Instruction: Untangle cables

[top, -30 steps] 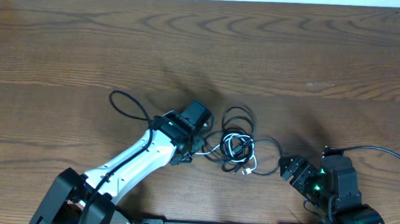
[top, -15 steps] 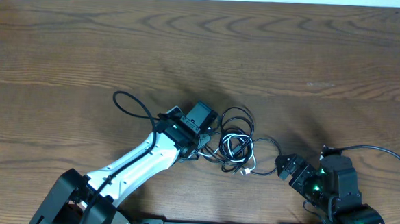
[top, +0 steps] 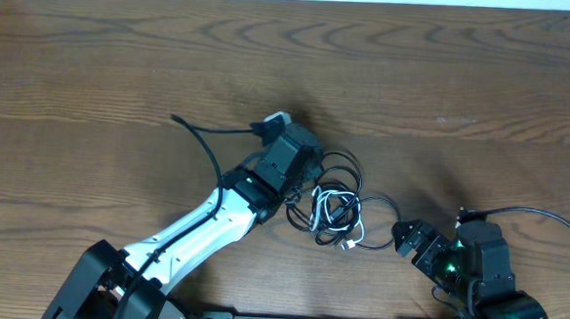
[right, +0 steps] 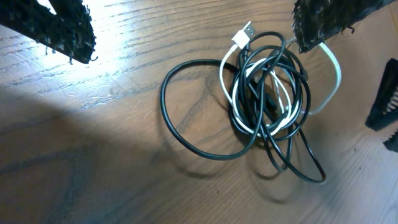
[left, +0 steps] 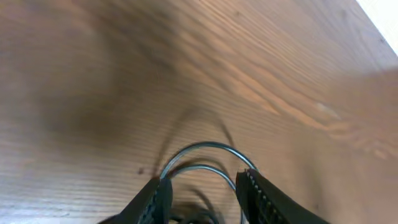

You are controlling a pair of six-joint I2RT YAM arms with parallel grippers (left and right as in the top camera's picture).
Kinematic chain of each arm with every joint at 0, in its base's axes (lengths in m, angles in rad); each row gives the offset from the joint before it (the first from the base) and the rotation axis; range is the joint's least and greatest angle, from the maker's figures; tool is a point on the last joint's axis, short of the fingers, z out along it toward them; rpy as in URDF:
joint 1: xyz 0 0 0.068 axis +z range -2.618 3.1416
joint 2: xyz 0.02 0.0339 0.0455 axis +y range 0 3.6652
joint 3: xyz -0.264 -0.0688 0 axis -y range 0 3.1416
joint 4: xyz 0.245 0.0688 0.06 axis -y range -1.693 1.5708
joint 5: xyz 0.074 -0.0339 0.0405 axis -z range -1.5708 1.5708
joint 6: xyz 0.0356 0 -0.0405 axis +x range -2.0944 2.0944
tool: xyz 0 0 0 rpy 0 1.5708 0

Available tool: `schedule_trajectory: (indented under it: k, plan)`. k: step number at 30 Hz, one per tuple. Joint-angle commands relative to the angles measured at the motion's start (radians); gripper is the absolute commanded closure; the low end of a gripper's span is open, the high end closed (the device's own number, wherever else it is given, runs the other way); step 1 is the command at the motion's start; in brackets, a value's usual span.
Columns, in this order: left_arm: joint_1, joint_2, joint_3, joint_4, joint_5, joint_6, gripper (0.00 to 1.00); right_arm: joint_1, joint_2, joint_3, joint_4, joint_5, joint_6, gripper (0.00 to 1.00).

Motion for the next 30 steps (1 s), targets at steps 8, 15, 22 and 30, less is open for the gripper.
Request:
schedule_trajectory:
  k: [8,15,22,30]
  plan:
    - [0.002,0.003,-0.005,-0.140,0.057,0.075,0.60,0.010,-0.004,0.007,-0.001,0.000,-0.012,0.01]
    - [0.008,-0.016,0.001,-0.187,0.059,0.251,0.50,0.010,-0.004,0.007,-0.001,0.000,-0.012,0.01]
    - [0.066,-0.192,0.007,-0.197,0.061,0.382,0.39,0.010,-0.004,0.007,-0.001,0.000,-0.012,0.01]
    - [0.148,-0.428,0.006,-0.198,0.061,0.382,0.31,0.010,-0.004,0.007,-0.001,0.000,-0.012,0.01]
